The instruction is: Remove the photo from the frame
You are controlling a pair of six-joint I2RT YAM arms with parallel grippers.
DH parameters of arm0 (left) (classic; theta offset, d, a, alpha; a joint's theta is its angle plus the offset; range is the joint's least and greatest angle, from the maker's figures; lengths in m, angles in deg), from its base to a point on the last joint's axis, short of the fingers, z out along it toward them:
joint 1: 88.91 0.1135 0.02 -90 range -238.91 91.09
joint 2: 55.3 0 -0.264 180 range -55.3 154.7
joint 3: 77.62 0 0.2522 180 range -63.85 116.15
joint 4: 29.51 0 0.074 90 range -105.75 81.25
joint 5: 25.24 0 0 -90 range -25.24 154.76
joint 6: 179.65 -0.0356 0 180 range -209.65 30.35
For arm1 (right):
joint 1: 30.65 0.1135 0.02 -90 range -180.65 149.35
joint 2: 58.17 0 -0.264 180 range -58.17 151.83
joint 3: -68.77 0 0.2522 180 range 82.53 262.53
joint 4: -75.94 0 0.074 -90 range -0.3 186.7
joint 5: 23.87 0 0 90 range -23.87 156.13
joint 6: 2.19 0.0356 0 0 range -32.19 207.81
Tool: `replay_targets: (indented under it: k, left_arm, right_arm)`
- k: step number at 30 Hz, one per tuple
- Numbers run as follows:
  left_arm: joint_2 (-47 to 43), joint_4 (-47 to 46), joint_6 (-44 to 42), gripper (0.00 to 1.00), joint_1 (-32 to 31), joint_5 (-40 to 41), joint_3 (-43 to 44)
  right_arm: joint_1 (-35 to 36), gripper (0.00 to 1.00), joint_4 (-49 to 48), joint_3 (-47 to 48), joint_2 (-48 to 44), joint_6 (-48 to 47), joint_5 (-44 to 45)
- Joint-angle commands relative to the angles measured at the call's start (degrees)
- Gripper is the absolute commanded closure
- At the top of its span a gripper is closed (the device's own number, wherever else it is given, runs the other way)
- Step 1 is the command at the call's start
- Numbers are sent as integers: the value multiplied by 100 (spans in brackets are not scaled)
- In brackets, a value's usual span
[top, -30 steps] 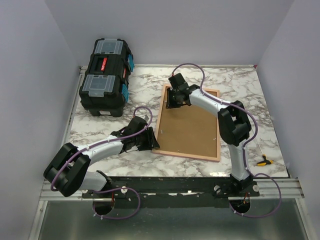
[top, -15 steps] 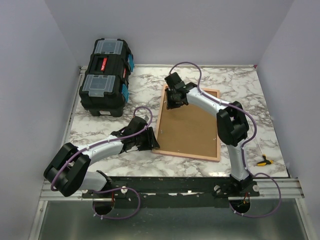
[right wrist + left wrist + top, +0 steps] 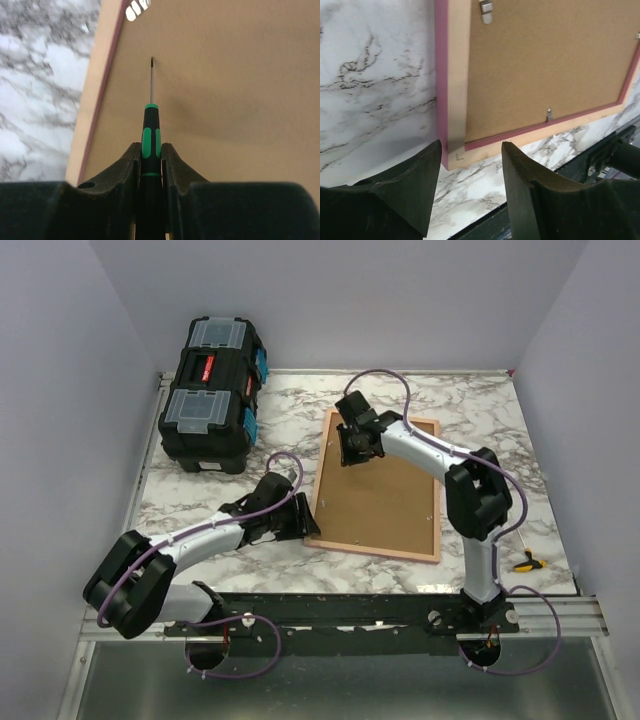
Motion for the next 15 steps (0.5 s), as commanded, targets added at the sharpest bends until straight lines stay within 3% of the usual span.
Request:
replay_targets:
  k: [1, 6, 15]
  left_arm:
    - [-636, -3, -79, 44, -29, -257, -30]
    - [-1681, 229, -241, 28, -26, -313, 51]
    - [-3503, 625, -960, 14, 8, -702, 223]
  right_arm:
    - [45, 99, -56, -805, -979, -193, -133]
    - [46, 99, -670, -2236, -2365, -300, -1161]
    - [39, 99, -2251, -4526, -4520, -33, -4987]
